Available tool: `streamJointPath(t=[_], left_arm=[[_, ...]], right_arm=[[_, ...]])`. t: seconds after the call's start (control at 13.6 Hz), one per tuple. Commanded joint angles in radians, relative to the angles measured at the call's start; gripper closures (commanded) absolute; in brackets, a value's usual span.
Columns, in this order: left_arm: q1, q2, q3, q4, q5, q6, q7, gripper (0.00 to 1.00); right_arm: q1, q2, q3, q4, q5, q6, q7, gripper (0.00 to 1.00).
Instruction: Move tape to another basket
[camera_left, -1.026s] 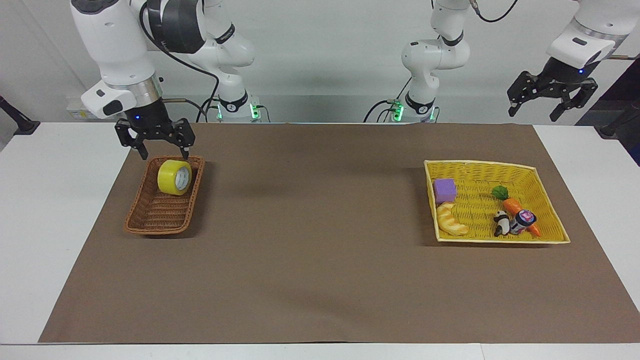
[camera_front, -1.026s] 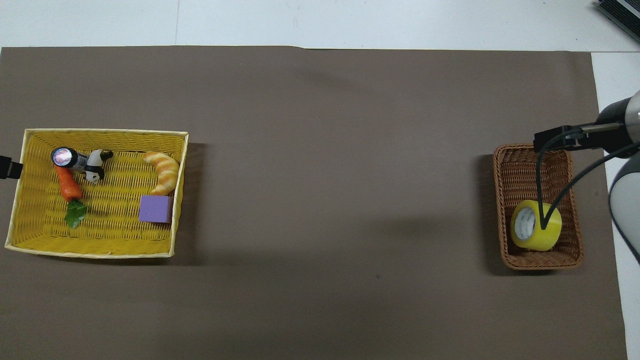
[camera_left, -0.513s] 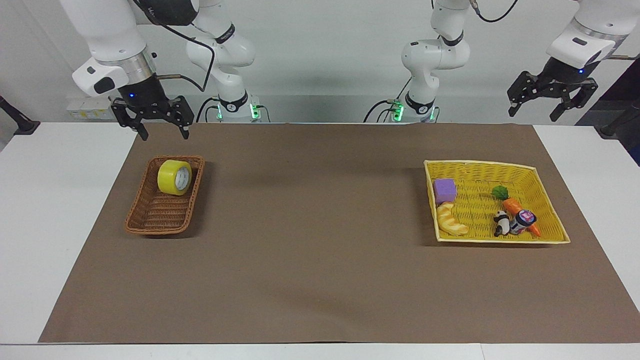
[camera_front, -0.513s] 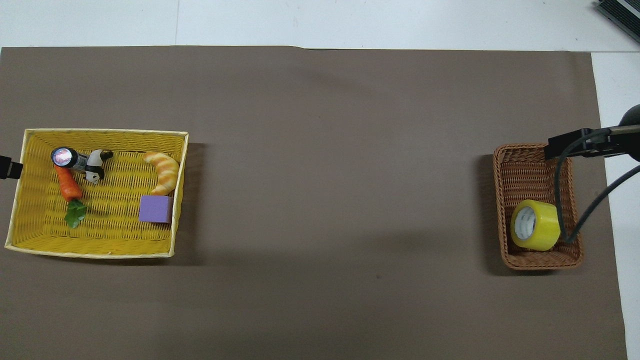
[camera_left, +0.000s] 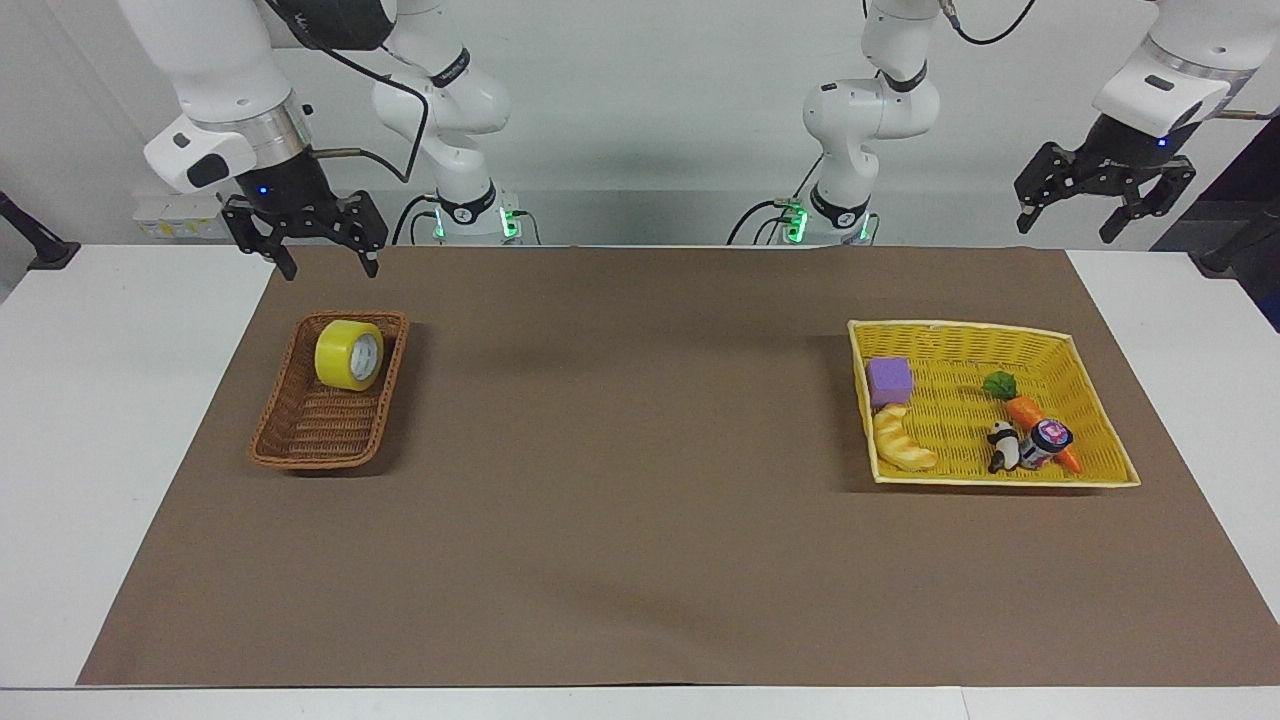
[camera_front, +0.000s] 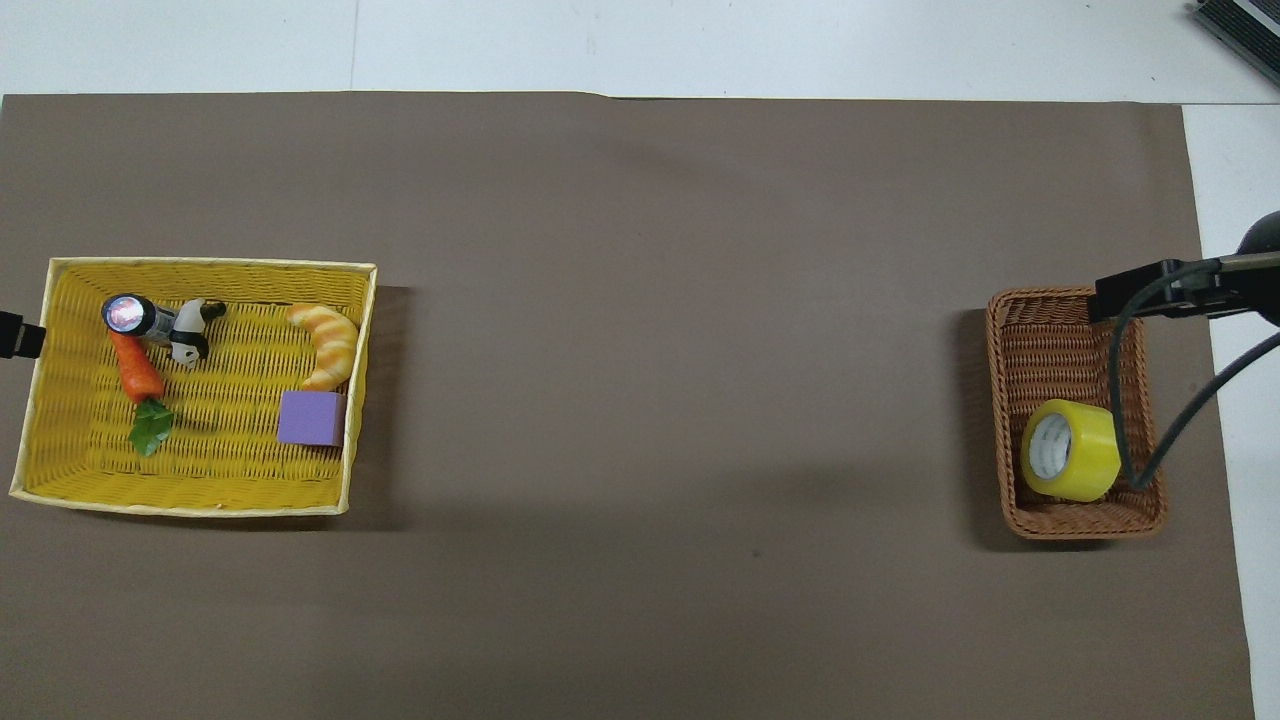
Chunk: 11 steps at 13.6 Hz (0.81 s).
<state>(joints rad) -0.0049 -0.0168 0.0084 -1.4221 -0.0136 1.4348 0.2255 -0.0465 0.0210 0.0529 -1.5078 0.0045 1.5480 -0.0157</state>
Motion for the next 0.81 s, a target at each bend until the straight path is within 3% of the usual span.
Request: streamJointPath(t=[0.0,0.73], left_arm=[[0.016,-0.022,-0.013,-0.023,0.017,-0.007,0.008,0.00],[0.016,-0.023,-0.013,-0.023,0.017,-0.007,0.008,0.00]], right_arm=[[-0.003,0.002,-0.017,0.032,0.005,-0.084,0.005,0.00],[0.057,0.000,-0.050,0.038,0.012,-0.092,0.011,0.00]])
